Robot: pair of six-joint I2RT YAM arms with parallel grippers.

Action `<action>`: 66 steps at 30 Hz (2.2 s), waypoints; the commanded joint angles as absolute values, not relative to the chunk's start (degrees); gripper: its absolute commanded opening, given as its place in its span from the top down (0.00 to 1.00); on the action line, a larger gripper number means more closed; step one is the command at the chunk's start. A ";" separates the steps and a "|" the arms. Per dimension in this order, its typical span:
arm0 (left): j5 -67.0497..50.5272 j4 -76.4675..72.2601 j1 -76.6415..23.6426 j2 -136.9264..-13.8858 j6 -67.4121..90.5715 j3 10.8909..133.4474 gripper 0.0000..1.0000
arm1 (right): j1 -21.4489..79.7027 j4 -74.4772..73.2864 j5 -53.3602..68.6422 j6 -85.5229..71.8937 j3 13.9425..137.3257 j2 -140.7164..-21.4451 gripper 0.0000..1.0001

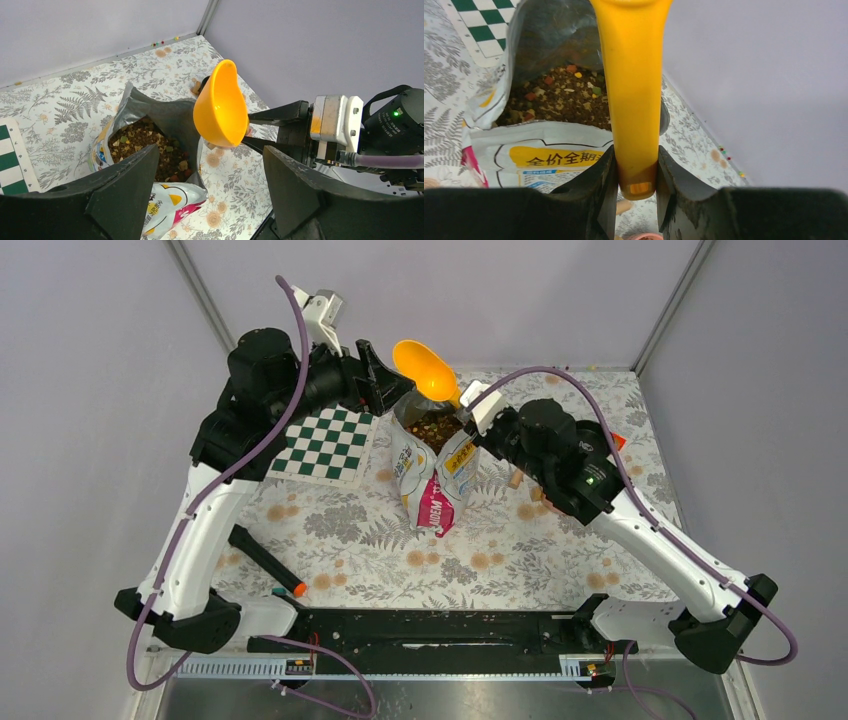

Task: Serve the pet food

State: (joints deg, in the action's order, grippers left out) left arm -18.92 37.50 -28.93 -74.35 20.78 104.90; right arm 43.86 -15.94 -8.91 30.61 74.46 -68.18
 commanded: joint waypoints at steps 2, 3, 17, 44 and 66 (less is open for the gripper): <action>-17.09 36.60 -28.99 -75.29 21.60 107.98 0.26 | 44.93 -9.19 -11.66 37.19 71.82 -64.91 1.00; -16.77 37.22 -28.94 -75.69 21.82 108.66 0.28 | 45.22 -8.26 -10.74 38.64 70.75 -64.22 1.00; -22.40 41.13 -28.95 -78.41 20.64 109.49 0.72 | 45.44 -6.92 -4.29 40.09 67.37 -59.44 1.00; -13.51 16.83 -27.16 -69.35 44.96 97.51 1.00 | 23.72 -15.12 12.06 -32.27 79.57 -55.77 0.03; -23.94 5.69 -27.16 -69.57 63.10 90.00 1.00 | 19.97 38.96 32.20 -72.43 66.56 -60.60 0.06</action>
State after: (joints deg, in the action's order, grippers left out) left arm -21.19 10.63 -27.31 -69.97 60.20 89.65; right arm 20.23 30.44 29.78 -69.52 64.77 -61.14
